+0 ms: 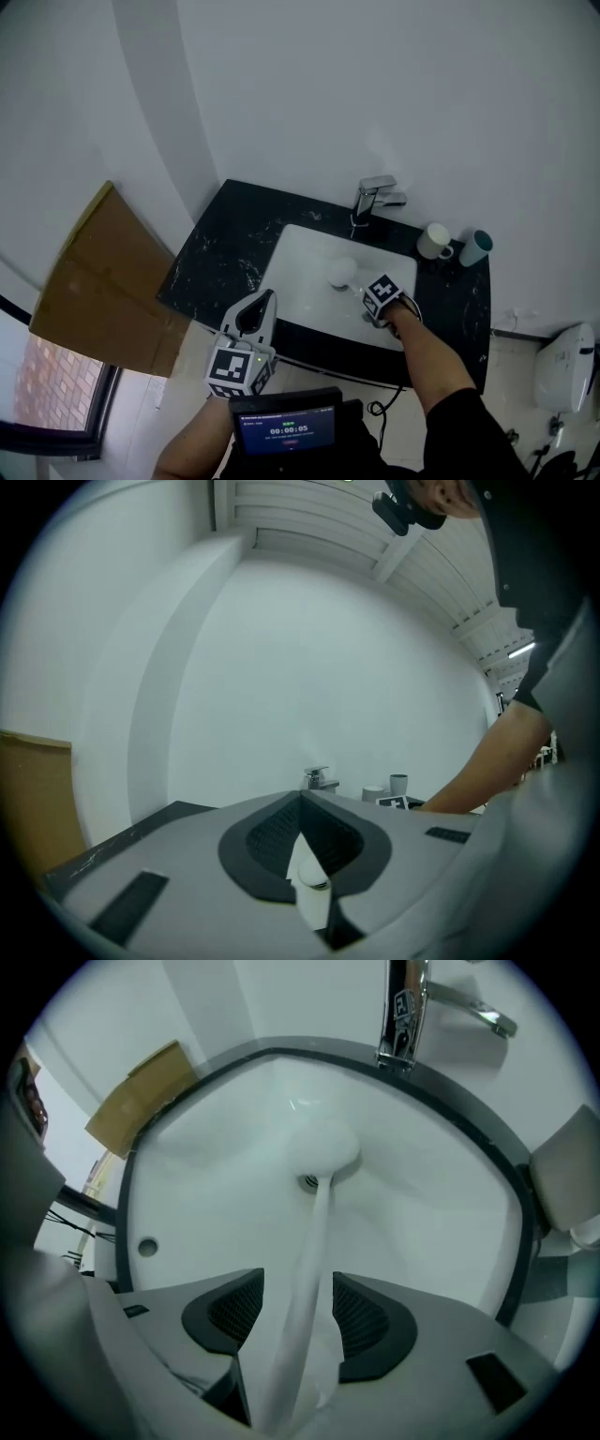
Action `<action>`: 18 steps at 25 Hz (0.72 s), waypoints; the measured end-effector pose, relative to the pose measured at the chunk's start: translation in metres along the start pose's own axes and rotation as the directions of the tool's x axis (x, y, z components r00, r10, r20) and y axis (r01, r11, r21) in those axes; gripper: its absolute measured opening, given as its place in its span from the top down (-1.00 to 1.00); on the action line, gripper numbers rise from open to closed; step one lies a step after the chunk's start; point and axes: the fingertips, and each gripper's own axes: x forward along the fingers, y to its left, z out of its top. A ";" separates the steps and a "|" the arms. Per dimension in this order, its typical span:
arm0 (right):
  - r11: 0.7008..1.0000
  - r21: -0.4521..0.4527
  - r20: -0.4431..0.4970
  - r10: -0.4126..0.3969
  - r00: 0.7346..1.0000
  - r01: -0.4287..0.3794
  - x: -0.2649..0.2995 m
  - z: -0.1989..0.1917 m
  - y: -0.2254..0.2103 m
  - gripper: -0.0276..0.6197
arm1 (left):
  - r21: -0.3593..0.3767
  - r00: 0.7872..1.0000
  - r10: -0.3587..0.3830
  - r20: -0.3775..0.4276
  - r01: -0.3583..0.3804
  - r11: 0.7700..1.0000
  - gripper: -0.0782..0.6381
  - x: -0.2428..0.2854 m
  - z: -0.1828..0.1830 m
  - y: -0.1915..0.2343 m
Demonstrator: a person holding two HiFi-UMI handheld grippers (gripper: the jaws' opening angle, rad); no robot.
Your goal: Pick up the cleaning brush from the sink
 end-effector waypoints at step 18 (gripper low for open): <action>0.996 0.082 0.063 -0.041 0.997 0.036 0.006 -0.002 -0.006 0.75 | -0.004 1.000 -0.005 0.000 0.005 1.000 0.76 -0.002 0.008 0.016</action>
